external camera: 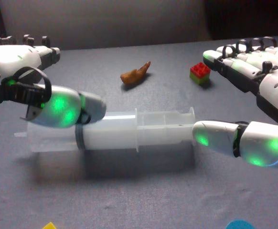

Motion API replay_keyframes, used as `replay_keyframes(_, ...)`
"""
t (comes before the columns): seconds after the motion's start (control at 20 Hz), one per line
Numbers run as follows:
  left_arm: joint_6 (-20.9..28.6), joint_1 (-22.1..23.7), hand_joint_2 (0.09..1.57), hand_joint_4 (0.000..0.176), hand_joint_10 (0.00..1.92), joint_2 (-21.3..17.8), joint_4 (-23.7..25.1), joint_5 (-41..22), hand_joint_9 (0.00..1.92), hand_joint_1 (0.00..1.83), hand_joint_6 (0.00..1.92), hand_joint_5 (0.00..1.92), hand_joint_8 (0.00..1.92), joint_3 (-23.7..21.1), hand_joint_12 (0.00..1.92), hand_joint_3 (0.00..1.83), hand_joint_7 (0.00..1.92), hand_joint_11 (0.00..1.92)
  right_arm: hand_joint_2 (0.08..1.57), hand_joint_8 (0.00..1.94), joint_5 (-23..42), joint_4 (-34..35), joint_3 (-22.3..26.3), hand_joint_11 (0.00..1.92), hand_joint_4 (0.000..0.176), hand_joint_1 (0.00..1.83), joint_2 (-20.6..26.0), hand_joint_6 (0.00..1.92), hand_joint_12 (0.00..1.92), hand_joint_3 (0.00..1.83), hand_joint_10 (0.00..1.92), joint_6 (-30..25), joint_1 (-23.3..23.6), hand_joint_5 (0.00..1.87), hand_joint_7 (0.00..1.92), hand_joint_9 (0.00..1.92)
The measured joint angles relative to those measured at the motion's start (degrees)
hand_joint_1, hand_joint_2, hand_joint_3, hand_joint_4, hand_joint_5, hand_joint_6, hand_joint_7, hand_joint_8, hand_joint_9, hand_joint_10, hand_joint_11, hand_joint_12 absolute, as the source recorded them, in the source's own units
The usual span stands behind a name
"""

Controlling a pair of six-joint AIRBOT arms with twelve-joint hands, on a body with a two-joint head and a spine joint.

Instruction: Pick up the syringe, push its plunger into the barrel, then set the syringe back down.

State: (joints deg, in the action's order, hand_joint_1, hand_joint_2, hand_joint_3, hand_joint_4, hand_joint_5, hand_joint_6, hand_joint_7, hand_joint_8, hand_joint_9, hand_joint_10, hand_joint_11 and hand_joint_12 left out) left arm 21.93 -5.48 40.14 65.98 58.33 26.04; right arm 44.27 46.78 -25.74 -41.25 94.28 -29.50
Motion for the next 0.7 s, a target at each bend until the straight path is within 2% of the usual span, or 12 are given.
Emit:
replay_keyframes(0.35,1.25,-3.41,1.06,0.000,0.00,3.28,2.19,-2.01,0.00,0.76,0.00,0.00,0.00,2.86,0.00,0.00,0.00,0.00,1.10,0.00,0.20,-0.09,0.00,0.00,0.000,0.00,-0.07,0.00,0.26,0.00,0.00,-2.47,0.00,0.05,0.05,0.04)
replay_keyframes(0.4,1.46,-3.96,1.06,0.000,0.00,4.20,2.08,-2.27,0.00,0.80,0.00,0.00,0.00,3.69,0.00,0.00,0.00,0.00,1.10,0.00,0.24,-0.15,0.00,0.00,0.000,0.00,-0.09,0.00,0.30,0.00,0.00,-2.71,0.00,0.06,0.05,0.05)
replay_keyframes(0.5,3.28,-5.20,1.06,0.000,0.00,6.99,2.84,-2.51,0.00,0.83,0.00,0.00,0.00,5.05,0.00,0.00,0.00,0.00,1.10,0.00,0.44,-0.07,0.00,0.00,0.000,0.00,-0.07,0.00,0.33,0.00,0.00,-2.82,-0.09,0.06,0.07,0.06)
replay_keyframes(0.6,7.13,-7.28,1.07,0.000,0.00,9.46,5.05,-3.10,0.00,0.85,0.00,0.00,0.00,6.05,0.00,0.00,0.00,0.00,1.10,0.00,0.55,-0.07,0.00,0.00,0.000,0.00,-0.07,0.00,0.31,0.00,0.00,-2.86,-0.11,0.06,0.07,0.06)
replay_keyframes(0.7,8.74,-8.48,1.07,0.000,0.00,11.43,5.20,-3.56,0.00,0.81,0.00,0.00,0.00,6.78,0.00,0.00,0.00,0.00,1.11,0.00,0.87,-0.11,0.00,0.00,0.000,0.00,-0.07,0.00,0.27,0.00,0.00,-3.02,-0.11,0.06,0.06,0.05)
